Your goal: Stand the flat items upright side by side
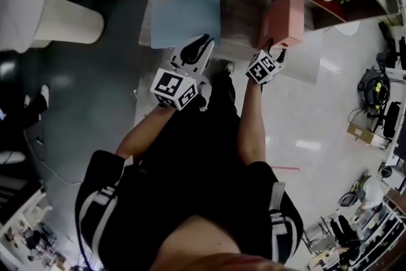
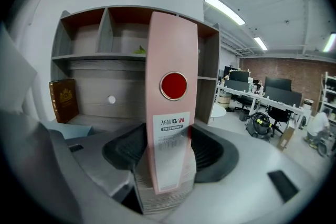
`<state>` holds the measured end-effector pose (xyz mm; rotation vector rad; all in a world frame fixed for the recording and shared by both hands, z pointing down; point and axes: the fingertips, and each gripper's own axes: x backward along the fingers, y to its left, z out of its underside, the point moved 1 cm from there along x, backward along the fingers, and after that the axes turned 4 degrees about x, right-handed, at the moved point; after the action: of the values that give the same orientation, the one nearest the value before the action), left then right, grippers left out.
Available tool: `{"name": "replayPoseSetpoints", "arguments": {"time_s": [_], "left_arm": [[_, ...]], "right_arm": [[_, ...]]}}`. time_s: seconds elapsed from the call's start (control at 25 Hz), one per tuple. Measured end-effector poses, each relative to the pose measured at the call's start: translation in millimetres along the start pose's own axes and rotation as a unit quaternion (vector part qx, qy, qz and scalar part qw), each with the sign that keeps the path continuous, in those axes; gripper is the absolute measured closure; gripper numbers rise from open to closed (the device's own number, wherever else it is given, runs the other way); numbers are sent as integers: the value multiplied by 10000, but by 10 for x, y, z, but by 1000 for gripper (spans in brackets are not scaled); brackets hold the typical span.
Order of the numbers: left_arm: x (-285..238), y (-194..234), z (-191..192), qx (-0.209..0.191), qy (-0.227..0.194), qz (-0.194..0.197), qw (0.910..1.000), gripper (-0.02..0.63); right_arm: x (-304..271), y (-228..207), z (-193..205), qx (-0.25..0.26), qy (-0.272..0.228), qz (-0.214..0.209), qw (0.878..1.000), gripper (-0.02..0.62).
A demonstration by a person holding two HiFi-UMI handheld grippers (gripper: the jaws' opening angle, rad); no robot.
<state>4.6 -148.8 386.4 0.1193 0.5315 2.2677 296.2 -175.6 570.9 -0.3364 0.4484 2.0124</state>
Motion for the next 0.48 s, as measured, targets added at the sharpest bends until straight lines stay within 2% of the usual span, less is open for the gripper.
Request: {"name": "replayPoseSetpoints", "arguments": {"time_s": [0.48], "left_arm": [[-606,317,-73,11,104,-309,9995,541]], "right_arm": [[-851,39,-140,-138,296,29,9995,314]]}}
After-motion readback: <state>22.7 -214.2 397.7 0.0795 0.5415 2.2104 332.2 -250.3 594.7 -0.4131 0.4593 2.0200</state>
